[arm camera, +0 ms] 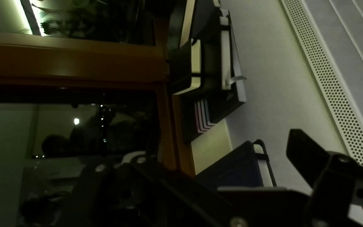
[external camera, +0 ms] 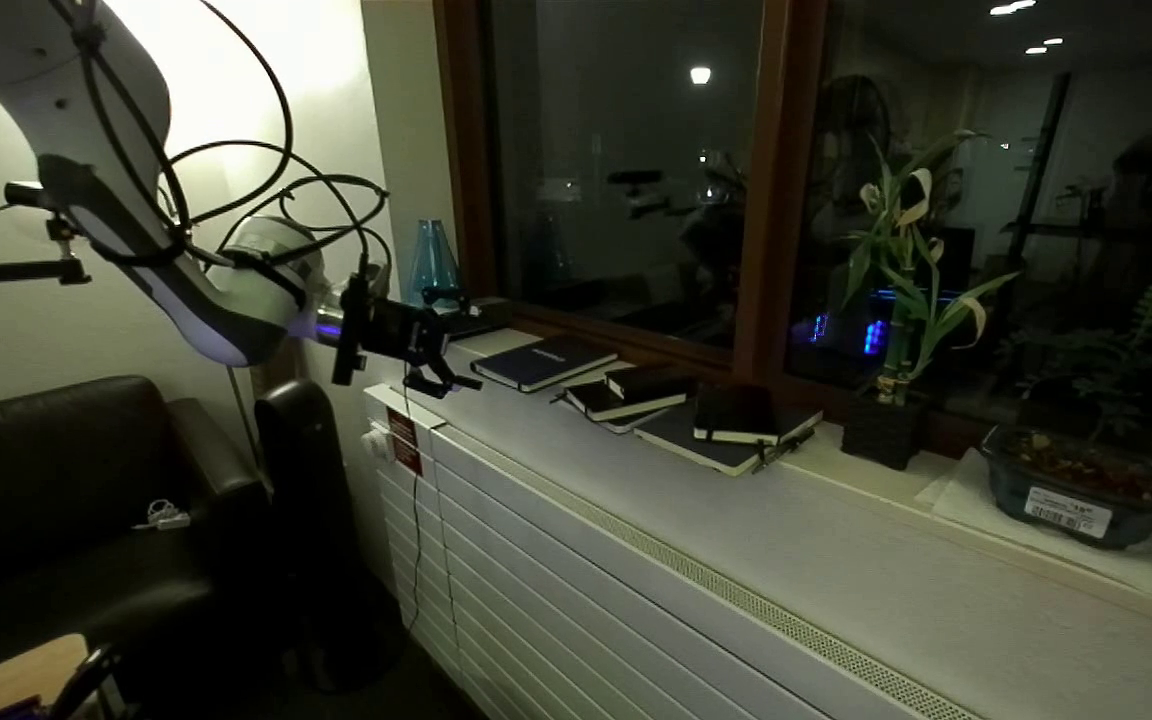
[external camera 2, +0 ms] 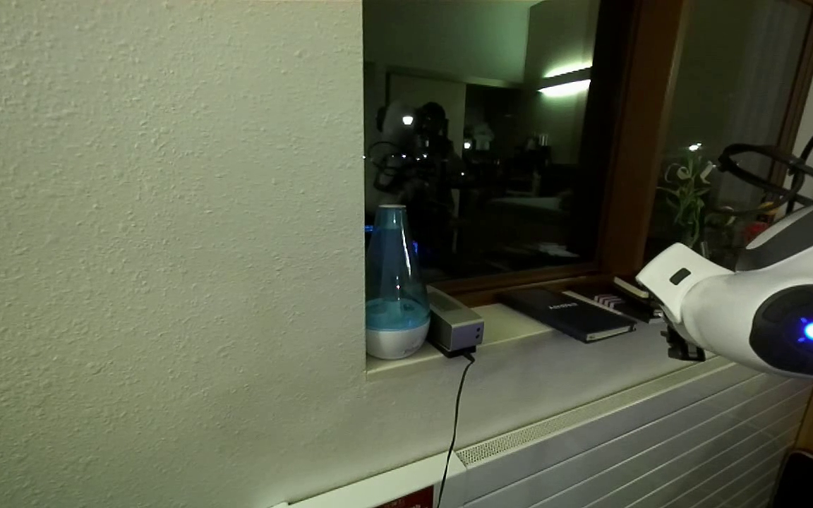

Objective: Put the left book on the right book

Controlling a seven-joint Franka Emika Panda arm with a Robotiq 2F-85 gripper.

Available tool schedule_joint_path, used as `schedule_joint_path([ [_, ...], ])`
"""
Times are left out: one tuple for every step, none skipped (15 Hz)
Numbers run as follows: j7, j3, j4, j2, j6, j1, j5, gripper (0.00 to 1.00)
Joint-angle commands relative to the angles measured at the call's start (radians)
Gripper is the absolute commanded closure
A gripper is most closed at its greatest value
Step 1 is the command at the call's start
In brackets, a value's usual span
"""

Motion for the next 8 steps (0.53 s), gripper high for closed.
schedule_joint_path([
  [0.075,0.003,-0.002,0.031,-0.052,-0.003,-0.065,0.00],
  [0.106,0.002,0.002,0.049,-0.069,-0.002,-0.088,0.00],
  [0.127,0.002,0.008,0.065,-0.086,-0.002,-0.097,0.00],
  [0.177,0.001,0.014,0.082,-0.103,0.000,-0.128,0.00],
  [0.212,0.003,0.020,0.097,-0.118,0.000,-0.137,0.00],
  [0.250,0.005,0.027,0.114,-0.134,0.001,-0.153,0.00],
  [0.284,0.007,0.031,0.127,-0.147,0.003,-0.166,0.00],
  [0.313,0.009,0.035,0.142,-0.162,0.006,-0.183,0.00],
])
